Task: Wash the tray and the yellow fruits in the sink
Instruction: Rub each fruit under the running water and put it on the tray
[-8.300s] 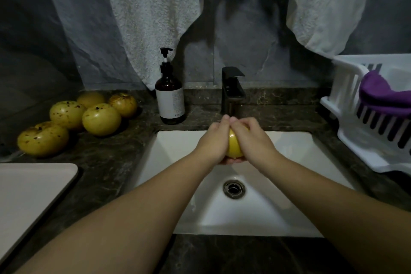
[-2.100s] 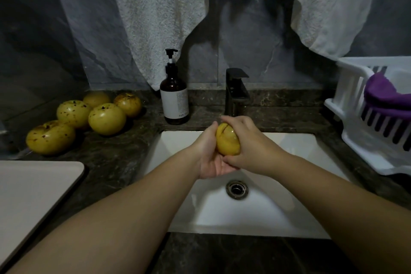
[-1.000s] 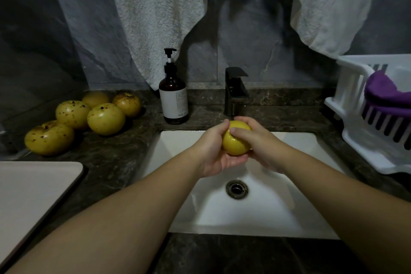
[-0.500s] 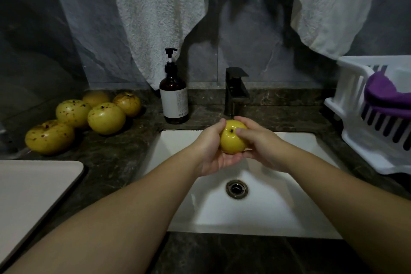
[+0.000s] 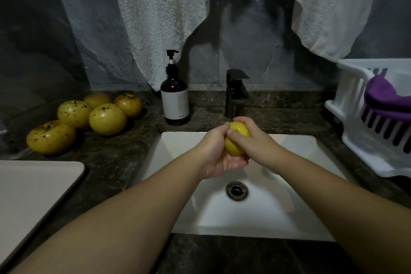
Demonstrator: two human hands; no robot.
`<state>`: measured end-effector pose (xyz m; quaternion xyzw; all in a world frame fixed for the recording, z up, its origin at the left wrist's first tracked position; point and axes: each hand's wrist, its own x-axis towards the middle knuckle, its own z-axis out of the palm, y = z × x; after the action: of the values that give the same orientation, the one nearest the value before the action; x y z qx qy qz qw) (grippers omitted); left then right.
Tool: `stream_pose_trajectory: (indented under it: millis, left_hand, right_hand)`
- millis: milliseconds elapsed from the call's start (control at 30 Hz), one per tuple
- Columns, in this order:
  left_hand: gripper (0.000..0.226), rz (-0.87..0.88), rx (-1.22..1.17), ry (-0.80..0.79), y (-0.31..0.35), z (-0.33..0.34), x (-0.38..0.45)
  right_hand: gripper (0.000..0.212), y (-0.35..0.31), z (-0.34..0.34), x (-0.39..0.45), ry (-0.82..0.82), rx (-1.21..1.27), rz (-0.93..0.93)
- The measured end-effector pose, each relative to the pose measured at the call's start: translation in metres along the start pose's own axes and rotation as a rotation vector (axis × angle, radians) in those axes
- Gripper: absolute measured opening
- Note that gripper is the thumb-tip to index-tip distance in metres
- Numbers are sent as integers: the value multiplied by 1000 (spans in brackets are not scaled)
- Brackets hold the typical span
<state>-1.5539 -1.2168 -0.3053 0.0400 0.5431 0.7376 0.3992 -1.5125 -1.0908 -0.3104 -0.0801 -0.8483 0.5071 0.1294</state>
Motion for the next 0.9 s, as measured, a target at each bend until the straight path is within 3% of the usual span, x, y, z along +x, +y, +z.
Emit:
stream_pose_trajectory:
  millis: [67,300,400,533,633,800,833,900]
  left_hand:
    - [58,3,-26,-8,0,-2,2]
    - [47,44,-207,-50,3,-2,1]
    - [43,35,-216,-50,3,-2,1]
    - [52,35,-199,-37,5,-3,1]
    - [53,57,-119,-24,2,1,0]
    - [47,97,-72,-39,0,1,-2]
    - [47,99,-72,-35,0,1,-4]
    - [49,90,-33,-17,0,2,-6]
  right_hand:
    - [54,0,2,1,24,-18,-15]
    - [33,-3,-2,2,-24,363,207]
    - [34,-3,-2,1,-17,430,287]
    - [30,-8,-2,7,63,505,367]
    - [12,-13,-1,11,122,57,207]
    - [37,-7,4,-5,194,-343,-338]
    - [37,-6,4,-5,190,-354,-384]
    - [29,-9,-1,-2,163,-188,-245]
